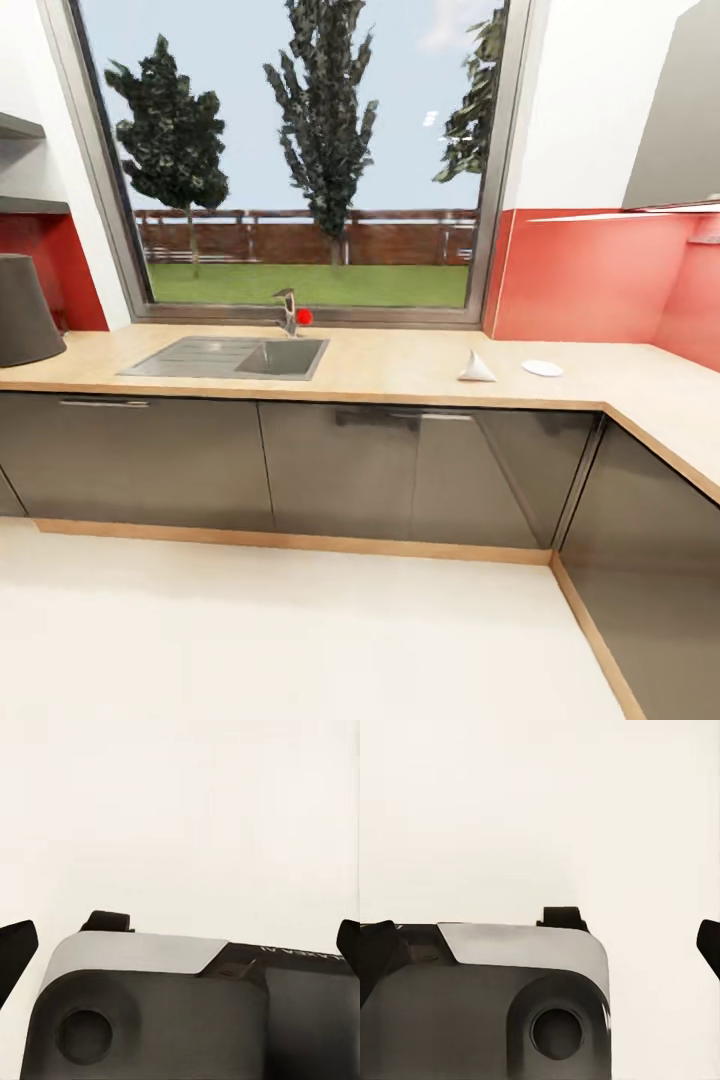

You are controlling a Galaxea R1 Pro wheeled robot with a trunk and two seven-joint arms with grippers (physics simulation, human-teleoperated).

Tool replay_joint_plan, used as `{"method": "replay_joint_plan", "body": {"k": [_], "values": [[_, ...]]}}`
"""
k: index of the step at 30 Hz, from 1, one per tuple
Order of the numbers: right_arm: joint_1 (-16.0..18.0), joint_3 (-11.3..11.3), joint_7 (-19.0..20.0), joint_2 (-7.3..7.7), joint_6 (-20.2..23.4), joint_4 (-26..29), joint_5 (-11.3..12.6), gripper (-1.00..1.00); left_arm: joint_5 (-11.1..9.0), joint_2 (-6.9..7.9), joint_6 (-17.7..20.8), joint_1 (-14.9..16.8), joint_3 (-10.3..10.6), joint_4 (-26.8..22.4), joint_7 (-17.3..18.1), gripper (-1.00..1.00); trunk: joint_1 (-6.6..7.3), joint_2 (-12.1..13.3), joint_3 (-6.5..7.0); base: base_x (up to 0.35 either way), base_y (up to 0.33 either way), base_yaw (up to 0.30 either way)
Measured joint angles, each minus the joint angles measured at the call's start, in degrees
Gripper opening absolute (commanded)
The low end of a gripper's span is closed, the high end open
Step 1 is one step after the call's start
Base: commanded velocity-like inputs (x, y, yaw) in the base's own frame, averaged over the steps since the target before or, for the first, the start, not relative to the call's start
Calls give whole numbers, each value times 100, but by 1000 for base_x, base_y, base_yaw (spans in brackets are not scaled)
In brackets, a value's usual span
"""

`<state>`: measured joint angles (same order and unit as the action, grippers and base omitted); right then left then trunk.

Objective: Set up a coffee station on the kitchen countertop: keep the coffee maker on the countertop, move the bottle of coffee from the kitchen shelf to the counter next to the coffee maker, place a paper coffee filter on top of the coffee maker, put the saucer next to the coffee maker with the coffee cup on the saucer, and place the electric kettle next to the coffee maker.

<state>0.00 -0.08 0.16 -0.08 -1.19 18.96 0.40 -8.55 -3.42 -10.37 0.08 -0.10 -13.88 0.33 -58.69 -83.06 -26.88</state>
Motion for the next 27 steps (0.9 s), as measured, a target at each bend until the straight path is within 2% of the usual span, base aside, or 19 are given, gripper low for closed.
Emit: {"method": "replay_joint_plan", "body": {"k": [12,27], "values": [[0,0,0,0,0,-1,0,100,-3,7,-3,0,0,7,-1,100,0,0,0,328,-47,-172],[0,0,0,0,0,0,0,100,-10,10,0,0,0,9,-1,100,-1,0,0,270,15,-8]]}}
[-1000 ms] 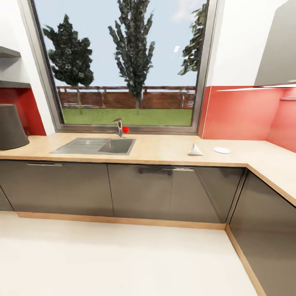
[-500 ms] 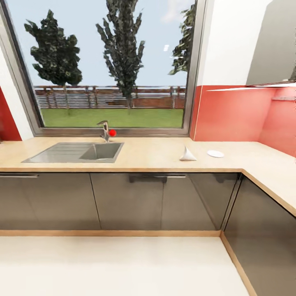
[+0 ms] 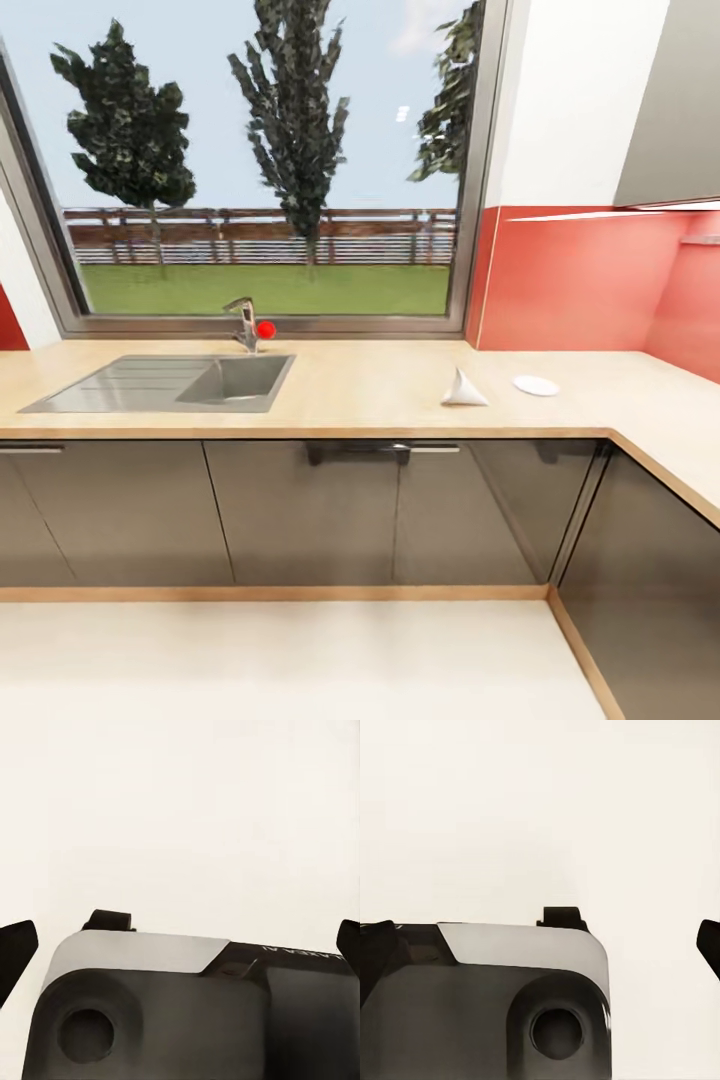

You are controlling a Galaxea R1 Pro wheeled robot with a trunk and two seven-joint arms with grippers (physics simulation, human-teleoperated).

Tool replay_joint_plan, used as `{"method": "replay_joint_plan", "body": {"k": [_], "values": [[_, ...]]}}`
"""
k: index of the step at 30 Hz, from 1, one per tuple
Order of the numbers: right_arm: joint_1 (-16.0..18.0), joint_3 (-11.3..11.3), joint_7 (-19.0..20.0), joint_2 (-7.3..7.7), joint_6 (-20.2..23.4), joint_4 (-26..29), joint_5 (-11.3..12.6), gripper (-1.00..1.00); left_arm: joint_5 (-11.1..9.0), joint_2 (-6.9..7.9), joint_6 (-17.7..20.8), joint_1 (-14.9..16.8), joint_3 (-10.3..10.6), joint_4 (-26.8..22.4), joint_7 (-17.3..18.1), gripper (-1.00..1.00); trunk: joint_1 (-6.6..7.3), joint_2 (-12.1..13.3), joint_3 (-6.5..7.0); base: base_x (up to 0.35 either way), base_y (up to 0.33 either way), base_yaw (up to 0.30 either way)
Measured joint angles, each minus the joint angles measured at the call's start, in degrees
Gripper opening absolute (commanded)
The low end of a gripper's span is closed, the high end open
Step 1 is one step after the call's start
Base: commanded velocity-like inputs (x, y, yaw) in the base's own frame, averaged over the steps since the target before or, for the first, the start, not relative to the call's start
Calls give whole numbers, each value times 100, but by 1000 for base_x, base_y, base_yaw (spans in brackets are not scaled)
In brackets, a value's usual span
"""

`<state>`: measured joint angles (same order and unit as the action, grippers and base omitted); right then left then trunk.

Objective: Set up a coffee station on the kitchen countertop: keep the coffee maker on the countertop, move the bottle of coffee from the kitchen shelf to the counter next to the coffee maker, place a paper coffee filter on top of the coffee maker, put the saucer next to the coffee maker with the coffee cup on the saucer, and place the electric kettle next to the coffee maker.

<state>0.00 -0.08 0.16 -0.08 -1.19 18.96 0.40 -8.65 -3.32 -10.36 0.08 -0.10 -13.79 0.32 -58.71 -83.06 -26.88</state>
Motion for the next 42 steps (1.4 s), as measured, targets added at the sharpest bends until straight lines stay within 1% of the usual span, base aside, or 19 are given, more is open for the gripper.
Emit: {"method": "replay_joint_plan", "body": {"k": [5,15,19,31,42], "values": [[0,0,0,0,0,0,0,100,0,0,3,0,0,0,0,100,0,0,0,237,40,0],[0,0,0,0,0,0,0,100,-1,7,3,0,-3,0,0,100,1,0,0,257,182,0],[0,0,0,0,0,0,0,100,0,7,3,0,-6,0,0,100,0,0,0,232,80,0],[0,0,0,0,0,0,0,100,0,-1,3,0,0,0,0,100,-2,0,0,30,7,0],[0,-5,0,0,0,0,0,100,-2,2,3,0,-8,0,-7,100,239,440,197,0,0,0]]}}
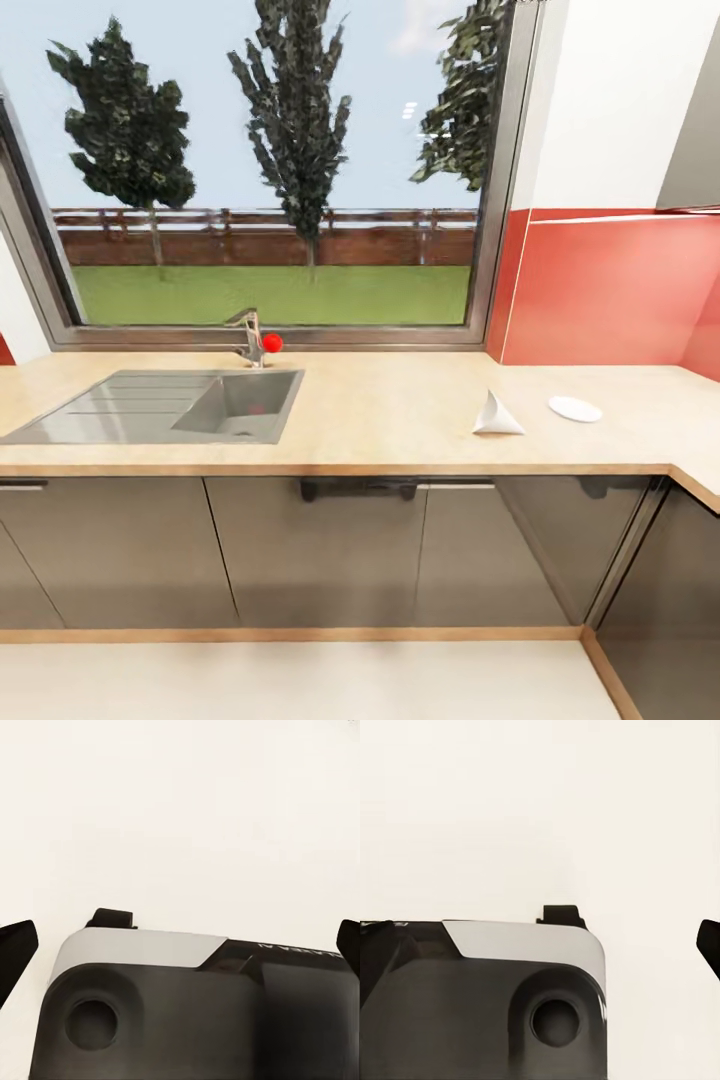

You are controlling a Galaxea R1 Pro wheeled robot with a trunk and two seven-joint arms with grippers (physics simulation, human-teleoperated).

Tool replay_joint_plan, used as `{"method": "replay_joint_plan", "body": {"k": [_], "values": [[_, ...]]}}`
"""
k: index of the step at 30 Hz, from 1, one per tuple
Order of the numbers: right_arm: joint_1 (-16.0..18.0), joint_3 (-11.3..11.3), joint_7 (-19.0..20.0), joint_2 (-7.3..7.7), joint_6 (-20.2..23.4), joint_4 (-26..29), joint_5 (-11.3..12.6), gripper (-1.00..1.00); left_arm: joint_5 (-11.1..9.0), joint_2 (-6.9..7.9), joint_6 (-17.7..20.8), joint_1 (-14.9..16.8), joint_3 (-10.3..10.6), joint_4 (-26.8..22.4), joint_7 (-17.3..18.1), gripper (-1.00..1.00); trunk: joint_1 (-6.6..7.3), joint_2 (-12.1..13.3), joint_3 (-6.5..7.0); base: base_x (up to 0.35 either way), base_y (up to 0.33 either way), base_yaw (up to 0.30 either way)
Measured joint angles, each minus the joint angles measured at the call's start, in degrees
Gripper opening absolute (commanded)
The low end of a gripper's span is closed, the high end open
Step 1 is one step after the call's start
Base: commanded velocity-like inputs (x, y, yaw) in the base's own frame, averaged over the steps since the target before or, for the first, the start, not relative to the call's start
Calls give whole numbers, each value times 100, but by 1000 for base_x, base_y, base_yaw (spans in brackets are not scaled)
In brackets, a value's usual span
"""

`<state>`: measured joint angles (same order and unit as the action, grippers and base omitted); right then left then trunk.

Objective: Set up a coffee station on the kitchen countertop: keep the coffee maker on the countertop, move the bottle of coffee from the kitchen shelf to the counter next to the coffee maker, place a paper coffee filter on top of the coffee maker, put the saucer next to the coffee maker with the coffee cup on the saucer, and place the electric kettle next to the coffee maker.

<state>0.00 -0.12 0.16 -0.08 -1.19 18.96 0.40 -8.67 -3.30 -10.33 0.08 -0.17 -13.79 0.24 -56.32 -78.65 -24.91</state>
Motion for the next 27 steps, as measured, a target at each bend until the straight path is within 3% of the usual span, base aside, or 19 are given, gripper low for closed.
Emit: {"method": "replay_joint_plan", "body": {"k": [11,15,21,24,25,27], "values": [[0,-3,0,0,0,0,3,100,-9,18,4,-1,5,142,-14,100,242,441,197,0,0,0],[0,11,0,-2,0,-3,1,100,3,142,2,-1,4,586,-16,100,330,602,269,0,0,0],[0,25,7,-6,7,-62,-12,100,44,256,6,0,15,715,-17,100,461,843,377,0,0,0],[-1,16,18,13,6,-630,-28,100,201,294,23,0,129,713,-16,100,527,963,431,0,0,0],[-2,2,21,15,3,-844,-29,100,336,299,37,0,200,709,-16,100,549,1003,449,0,0,0],[0,-10,22,23,2,-963,-16,100,473,301,49,0,244,706,-20,100,593,1083,485,0,0,0]]}}
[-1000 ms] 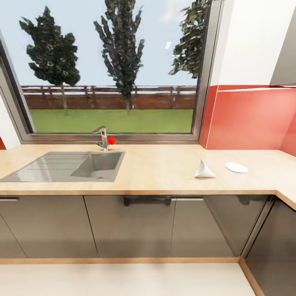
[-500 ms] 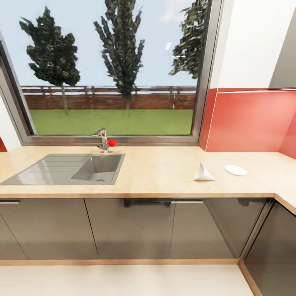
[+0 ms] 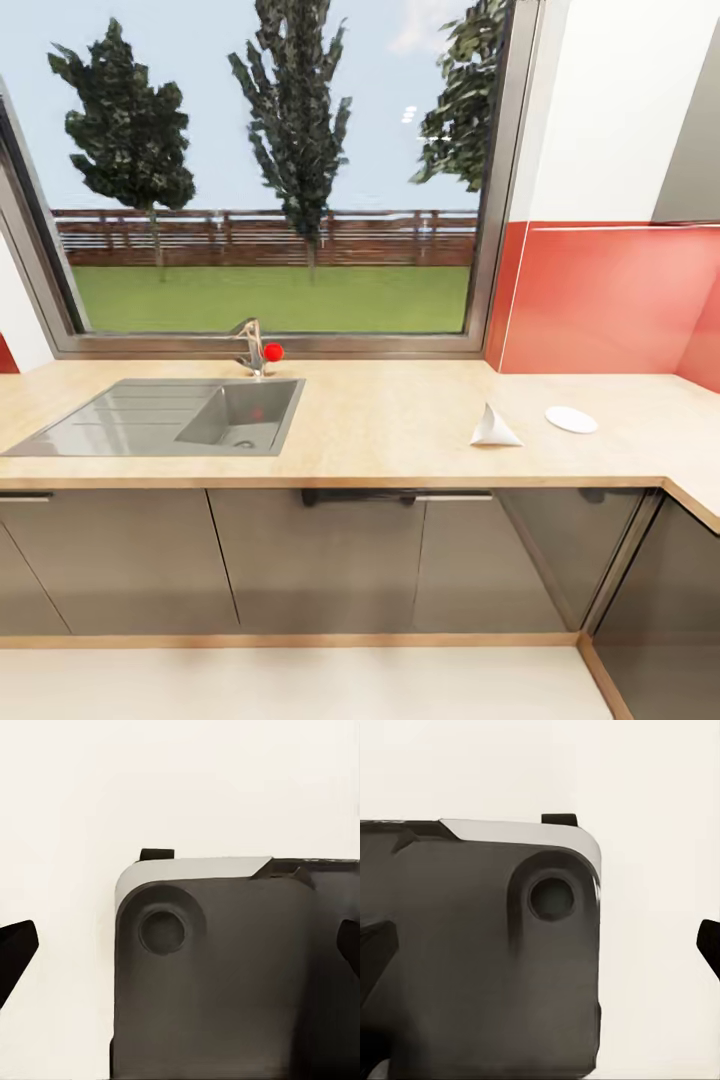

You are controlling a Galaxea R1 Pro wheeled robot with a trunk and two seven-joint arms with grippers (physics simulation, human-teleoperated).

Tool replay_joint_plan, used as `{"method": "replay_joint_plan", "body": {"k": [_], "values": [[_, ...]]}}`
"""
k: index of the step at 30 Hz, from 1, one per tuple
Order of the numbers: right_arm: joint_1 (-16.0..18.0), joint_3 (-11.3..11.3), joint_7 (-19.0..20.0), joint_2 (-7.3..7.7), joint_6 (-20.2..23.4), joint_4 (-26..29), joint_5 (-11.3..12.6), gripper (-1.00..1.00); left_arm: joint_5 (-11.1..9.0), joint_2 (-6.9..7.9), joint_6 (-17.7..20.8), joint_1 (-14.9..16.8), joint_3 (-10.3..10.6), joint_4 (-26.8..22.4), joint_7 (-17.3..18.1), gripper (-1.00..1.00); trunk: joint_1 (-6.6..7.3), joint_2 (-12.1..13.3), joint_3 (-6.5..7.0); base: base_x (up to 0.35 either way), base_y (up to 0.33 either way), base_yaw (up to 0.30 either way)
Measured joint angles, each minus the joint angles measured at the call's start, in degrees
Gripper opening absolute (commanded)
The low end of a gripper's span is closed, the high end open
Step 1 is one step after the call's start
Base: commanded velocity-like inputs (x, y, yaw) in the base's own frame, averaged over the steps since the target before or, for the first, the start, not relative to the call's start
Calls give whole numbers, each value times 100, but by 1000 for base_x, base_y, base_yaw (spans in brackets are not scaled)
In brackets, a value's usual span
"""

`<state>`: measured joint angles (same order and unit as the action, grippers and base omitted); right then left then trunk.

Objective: Set up a coffee station on the kitchen countertop: keep the coffee maker on the countertop, move the bottle of coffee from the kitchen shelf to the counter next to the coffee maker, place a paper coffee filter on top of the coffee maker, put the saucer next to the coffee maker with the coffee cup on the saucer, and place the electric kettle next to the coffee maker.

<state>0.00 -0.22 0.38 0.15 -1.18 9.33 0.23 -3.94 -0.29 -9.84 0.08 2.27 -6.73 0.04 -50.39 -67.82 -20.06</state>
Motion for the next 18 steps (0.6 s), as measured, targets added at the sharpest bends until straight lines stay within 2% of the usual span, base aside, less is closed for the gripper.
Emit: {"method": "replay_joint_plan", "body": {"k": [2,9,10,11,15,18], "values": [[0,-13,2,-3,-1,-87,14,100,132,9,11,0,33,6,-3,100,44,80,36,0,0,0],[0,-17,4,-18,3,-117,19,100,109,136,14,0,31,189,5,100,198,361,162,0,0,0],[0,-15,8,-20,5,-120,24,100,19,81,34,4,29,220,-4,100,220,401,180,0,0,0],[0,-12,9,-22,6,-121,27,100,-52,-50,218,10,35,216,-7,100,242,442,198,0,0,0],[0,-15,9,-23,6,-126,31,100,-107,-142,827,10,18,215,1,100,330,602,270,0,0,0],[0,-16,9,-23,5,-122,28,100,-116,-153,936,14,13,214,-2,100,395,723,324,0,0,0]]}}
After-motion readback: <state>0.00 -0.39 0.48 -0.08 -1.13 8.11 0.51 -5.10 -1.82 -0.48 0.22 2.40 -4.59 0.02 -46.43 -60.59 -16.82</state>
